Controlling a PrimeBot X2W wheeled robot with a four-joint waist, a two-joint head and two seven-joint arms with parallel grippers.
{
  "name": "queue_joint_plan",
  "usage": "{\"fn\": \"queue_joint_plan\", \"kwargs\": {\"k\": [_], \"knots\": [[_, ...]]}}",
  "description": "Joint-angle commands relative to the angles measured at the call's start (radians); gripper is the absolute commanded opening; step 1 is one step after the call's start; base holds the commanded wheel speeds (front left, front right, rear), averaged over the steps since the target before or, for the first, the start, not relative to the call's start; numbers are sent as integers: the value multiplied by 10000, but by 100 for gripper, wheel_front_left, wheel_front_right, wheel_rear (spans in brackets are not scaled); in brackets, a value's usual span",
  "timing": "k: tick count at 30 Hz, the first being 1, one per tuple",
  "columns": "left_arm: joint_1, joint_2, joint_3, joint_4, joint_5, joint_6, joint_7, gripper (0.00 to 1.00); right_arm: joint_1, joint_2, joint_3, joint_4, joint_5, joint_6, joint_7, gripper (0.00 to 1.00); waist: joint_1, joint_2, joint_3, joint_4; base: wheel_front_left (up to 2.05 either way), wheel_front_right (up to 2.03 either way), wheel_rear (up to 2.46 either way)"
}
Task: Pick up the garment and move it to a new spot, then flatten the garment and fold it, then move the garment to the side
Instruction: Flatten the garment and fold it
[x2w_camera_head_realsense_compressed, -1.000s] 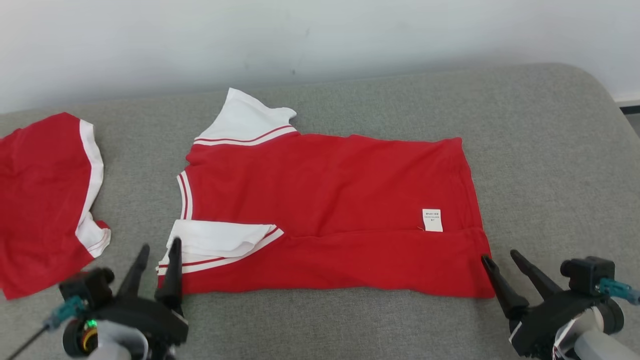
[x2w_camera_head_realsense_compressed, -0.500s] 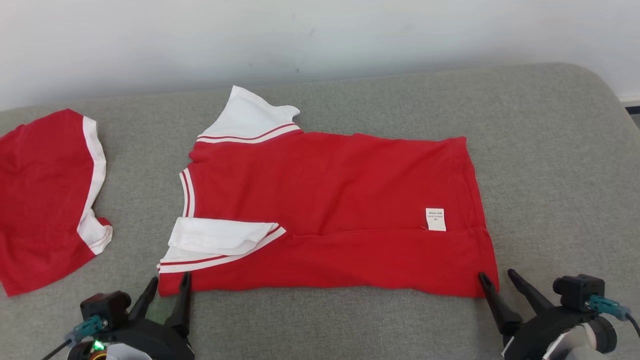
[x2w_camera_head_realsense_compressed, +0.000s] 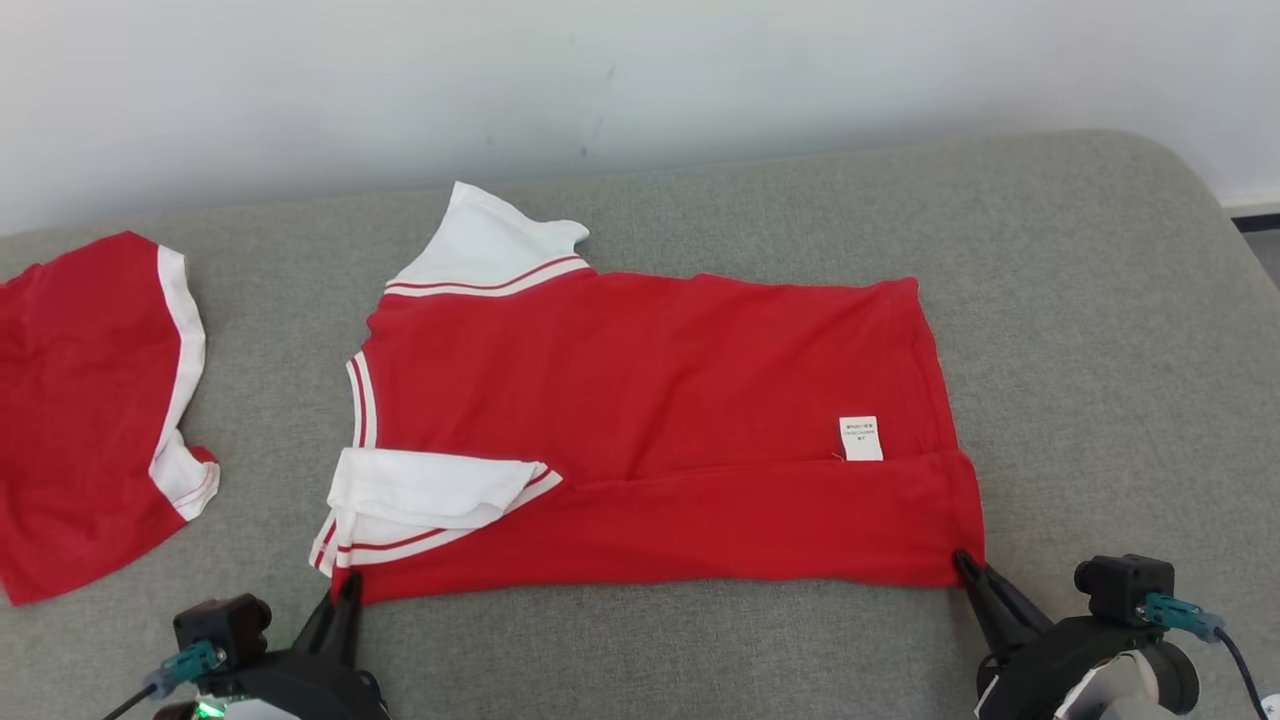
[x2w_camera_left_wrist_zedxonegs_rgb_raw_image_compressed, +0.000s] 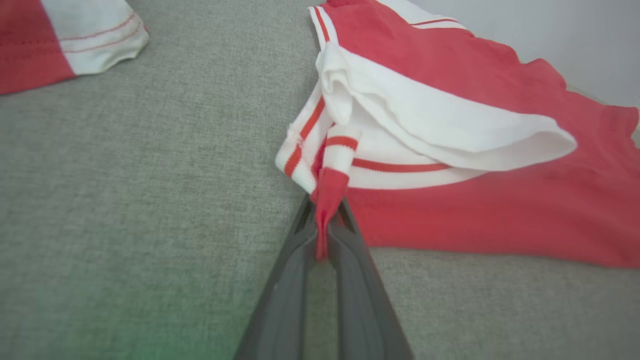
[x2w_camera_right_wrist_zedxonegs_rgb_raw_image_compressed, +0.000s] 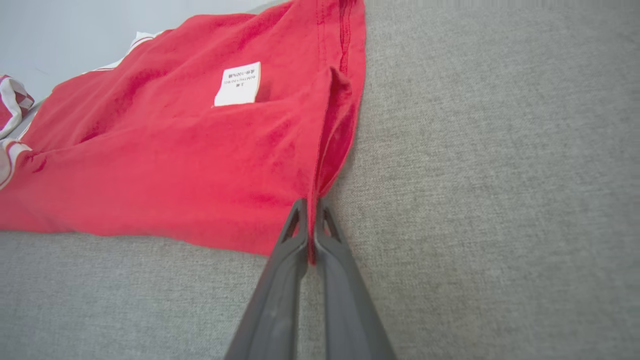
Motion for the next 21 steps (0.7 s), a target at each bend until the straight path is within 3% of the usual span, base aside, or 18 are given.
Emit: {"fn": "queue_joint_plan", "kwargs": {"k": [1, 14, 21], "knots": [[284, -48, 12, 16, -86, -57, -78, 0, 100, -111, -77, -40, 77, -29, -51, 0, 0, -1, -218, 107, 0, 0, 0], [2062, -314, -139, -1634, 37, 137, -299, 0, 1593, -805, -807, -1069, -2, -29, -56, 0, 0, -1, -862, 484, 0, 0, 0], [3291, -565, -166, -2603, -172, 560, -326, 0, 2447, -1272, -1328, -1442, -36, -29, 84, 0, 0, -1, -985, 522, 0, 0, 0]]}}
